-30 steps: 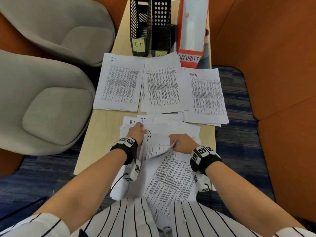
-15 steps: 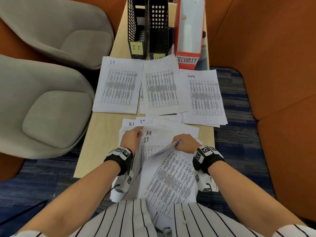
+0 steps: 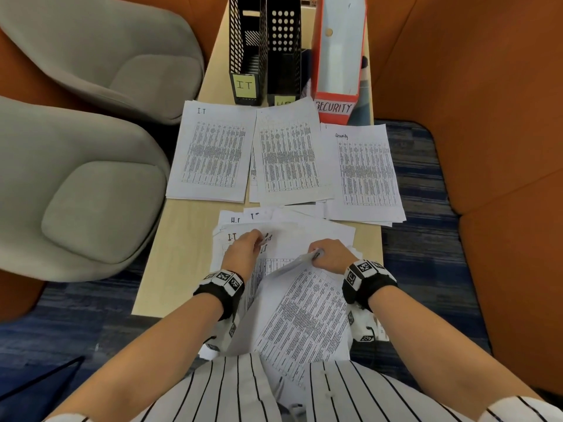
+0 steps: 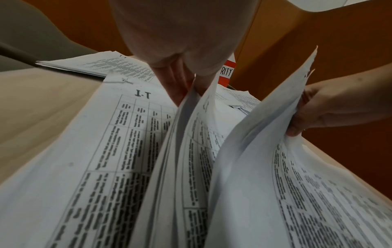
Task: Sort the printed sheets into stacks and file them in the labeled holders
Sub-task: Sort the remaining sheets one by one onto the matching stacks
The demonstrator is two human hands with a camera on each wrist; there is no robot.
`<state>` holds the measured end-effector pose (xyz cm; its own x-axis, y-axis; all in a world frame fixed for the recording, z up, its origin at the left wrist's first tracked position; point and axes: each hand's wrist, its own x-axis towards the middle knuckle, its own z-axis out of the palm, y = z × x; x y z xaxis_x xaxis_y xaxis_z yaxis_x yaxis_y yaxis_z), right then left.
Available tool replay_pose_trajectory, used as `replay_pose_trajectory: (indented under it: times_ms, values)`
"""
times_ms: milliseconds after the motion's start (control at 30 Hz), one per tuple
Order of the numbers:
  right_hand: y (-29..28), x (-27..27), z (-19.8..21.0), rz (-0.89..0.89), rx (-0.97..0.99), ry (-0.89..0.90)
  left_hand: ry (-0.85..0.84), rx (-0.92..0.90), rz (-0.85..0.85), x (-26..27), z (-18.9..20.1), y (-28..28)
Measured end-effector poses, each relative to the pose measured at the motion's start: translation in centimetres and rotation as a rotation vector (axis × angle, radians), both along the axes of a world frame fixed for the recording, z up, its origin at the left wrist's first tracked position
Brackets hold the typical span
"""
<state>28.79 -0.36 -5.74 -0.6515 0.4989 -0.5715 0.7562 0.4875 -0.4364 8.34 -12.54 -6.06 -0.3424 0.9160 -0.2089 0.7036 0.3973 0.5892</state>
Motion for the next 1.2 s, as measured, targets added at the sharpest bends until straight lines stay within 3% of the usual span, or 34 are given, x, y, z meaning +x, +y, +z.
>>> replay_pose_trajectory:
  times_ms: [67, 167, 233, 400, 500, 600, 667, 767, 867, 933, 1067, 1200]
  values:
    - [-0.1, 0.0, 0.0, -0.011, -0.005, -0.001, -0.018, -0.124, -0.039, 0.0, 0.1, 0.2]
    - [-0.1, -0.1, 0.2, -0.021, -0.010, -0.002, -0.182, -0.362, -0.172, 0.3, 0.3, 0.4]
    - [-0.2, -0.1, 0.4, -0.040, -0.014, -0.003, -0.209, -0.413, -0.229, 0.6, 0.7, 0.5]
    - [-0.3, 0.3, 0.7, -0.098, -0.073, 0.054, -0.108, -0.419, -0.276, 0.7, 2.2, 0.6]
    - [0.2, 0.5, 2.1, -0.241, -0.109, 0.188, -0.088, -0.329, -0.195, 0.8, 3.1, 0.2]
    - [1.0, 0.0, 3.7, -0.386, 0.042, 0.385, -0.067, -0.295, -0.079, 0.7, 3.7, 0.2]
    - [1.7, -0.8, 4.4, -0.319, 0.198, 0.447, -0.078, -0.300, -0.022, 0.6, 4.1, 0.6]
    - [1.5, -1.6, 4.7, -0.181, 0.110, 0.367, -0.175, -0.267, 0.090, 0.3, 3.9, 1.4]
    - [0.1, -1.7, 3.6, -0.010, 0.278, 0.409, -0.269, -0.243, 0.209, -0.5, 3.3, 1.8]
    - [-0.9, -1.8, 3.5, 0.036, 0.324, 0.466, -0.266, -0.246, 0.185, -0.7, 3.3, 1.8]
    - [-2.1, -2.5, 3.5, 0.123, 0.229, 0.355, -0.283, -0.211, 0.138, -0.5, 4.2, 1.9]
    - [-2.3, -2.6, 3.2, 0.173, 0.052, 0.166, -0.182, 0.058, 0.177, -1.6, 6.7, 2.8]
